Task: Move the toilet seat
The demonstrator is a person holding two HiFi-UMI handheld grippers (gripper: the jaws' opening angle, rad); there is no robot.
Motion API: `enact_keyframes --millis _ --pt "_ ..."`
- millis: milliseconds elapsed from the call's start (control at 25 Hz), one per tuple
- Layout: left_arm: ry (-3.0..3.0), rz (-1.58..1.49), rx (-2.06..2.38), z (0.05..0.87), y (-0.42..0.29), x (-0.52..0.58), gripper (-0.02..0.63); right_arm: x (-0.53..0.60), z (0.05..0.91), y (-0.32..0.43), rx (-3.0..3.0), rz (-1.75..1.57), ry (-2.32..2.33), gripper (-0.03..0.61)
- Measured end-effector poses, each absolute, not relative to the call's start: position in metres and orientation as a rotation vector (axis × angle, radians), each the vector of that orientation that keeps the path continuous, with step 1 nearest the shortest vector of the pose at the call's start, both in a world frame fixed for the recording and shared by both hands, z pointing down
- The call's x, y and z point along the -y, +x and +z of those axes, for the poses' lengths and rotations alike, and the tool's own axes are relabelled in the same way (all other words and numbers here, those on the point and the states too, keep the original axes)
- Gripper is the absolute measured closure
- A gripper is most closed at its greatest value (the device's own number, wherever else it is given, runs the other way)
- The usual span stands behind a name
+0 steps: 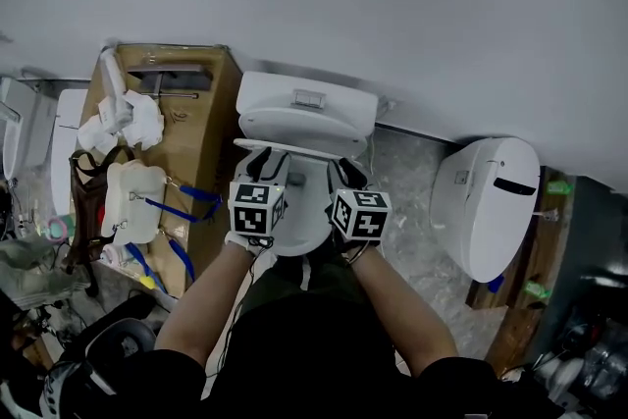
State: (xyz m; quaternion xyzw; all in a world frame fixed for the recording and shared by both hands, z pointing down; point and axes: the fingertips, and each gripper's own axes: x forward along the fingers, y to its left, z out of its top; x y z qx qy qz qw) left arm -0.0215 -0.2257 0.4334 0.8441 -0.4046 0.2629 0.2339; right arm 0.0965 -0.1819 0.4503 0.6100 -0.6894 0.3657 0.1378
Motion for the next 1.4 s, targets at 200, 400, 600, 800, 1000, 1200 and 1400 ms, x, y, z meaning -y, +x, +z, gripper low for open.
enact_keyframes --millis 200,400,600,800,1000,1200,1400 --pt "2.307 0.726 1.138 0.433 -0.014 0.246 0.453 0.200 0.450 0.104 1.999 1.062 1.762 0.465" --pt "2.292 0.718 1.166 0.433 -0.006 0.263 0.453 0.215 0.450 0.111 2.015 1.069 1.754 0.463" --pt "2.286 0.717 1.177 0.434 0.000 0.276 0.453 0.228 0.450 0.116 2.024 1.062 1.741 0.465" --pt "2.283 0.724 1.191 0.434 0.003 0.284 0.452 0.235 0.450 0.119 2.023 1.063 1.743 0.465" --pt "2.286 0.721 1.208 0.435 0.006 0.290 0.452 0.239 0.449 0.122 2.029 1.068 1.742 0.465" --pt "2.275 0.713 1.211 0.434 0.007 0.294 0.453 0.228 0.432 0.131 2.065 1.079 1.728 0.465" --pt "2.261 0.695 1.216 0.434 0.006 0.294 0.454 0.217 0.397 0.157 2.102 1.016 1.787 0.465"
